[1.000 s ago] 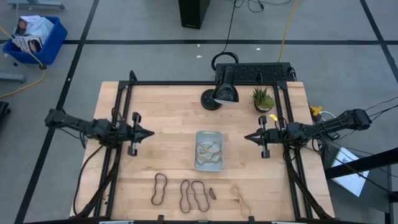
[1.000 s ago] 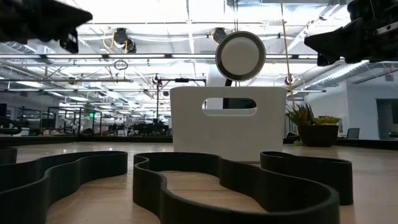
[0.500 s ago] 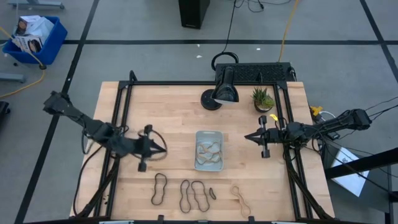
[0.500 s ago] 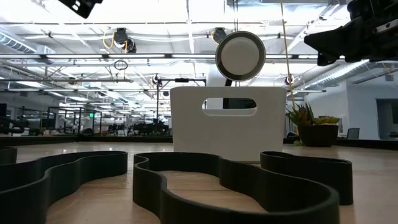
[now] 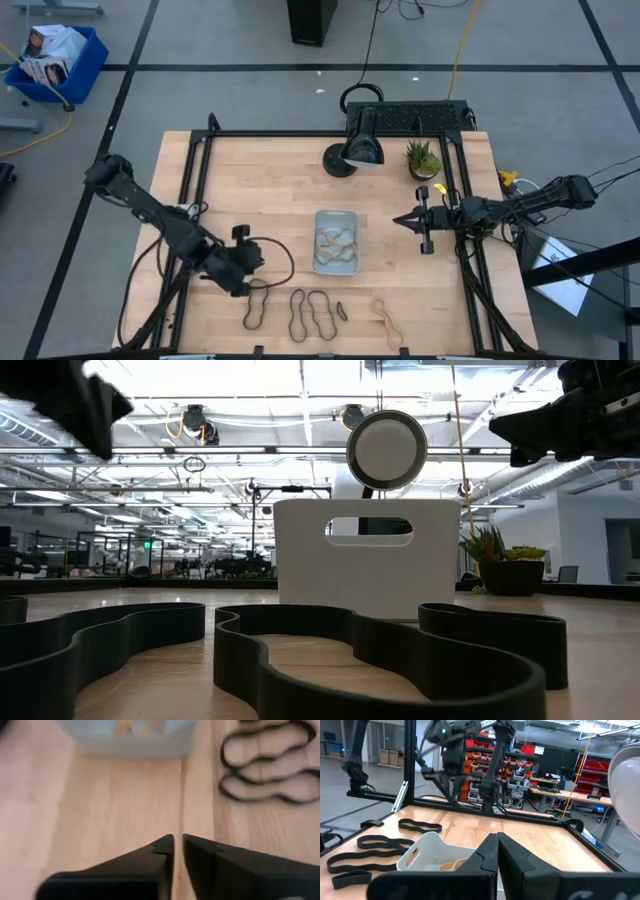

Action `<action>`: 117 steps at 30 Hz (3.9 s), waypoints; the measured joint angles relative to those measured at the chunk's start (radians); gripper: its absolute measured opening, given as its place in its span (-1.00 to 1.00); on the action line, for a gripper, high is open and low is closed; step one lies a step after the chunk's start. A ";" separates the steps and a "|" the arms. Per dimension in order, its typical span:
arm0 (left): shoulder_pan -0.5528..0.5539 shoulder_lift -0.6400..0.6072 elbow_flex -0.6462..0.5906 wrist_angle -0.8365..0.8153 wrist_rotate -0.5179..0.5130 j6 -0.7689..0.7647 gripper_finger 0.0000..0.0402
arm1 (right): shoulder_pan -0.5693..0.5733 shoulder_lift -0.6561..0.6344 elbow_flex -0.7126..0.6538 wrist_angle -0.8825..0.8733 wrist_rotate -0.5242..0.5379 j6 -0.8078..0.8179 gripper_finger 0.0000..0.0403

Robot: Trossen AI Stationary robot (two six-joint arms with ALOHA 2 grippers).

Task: Pick and place rubber bands into bin
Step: Put the black rubber band into the gray container

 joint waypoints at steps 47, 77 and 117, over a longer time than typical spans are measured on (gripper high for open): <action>-0.042 0.389 0.000 0.146 0.240 0.019 -0.96 | 0.000 0.013 0.000 -0.010 -0.002 0.002 -0.98; -0.341 -0.249 -0.002 0.133 -0.558 0.352 -0.98 | 0.000 0.013 0.000 -0.011 0.002 0.028 -0.98; -0.083 -0.496 -0.103 0.736 -0.233 0.889 -0.99 | 0.000 0.013 0.000 -0.006 0.030 0.028 -0.98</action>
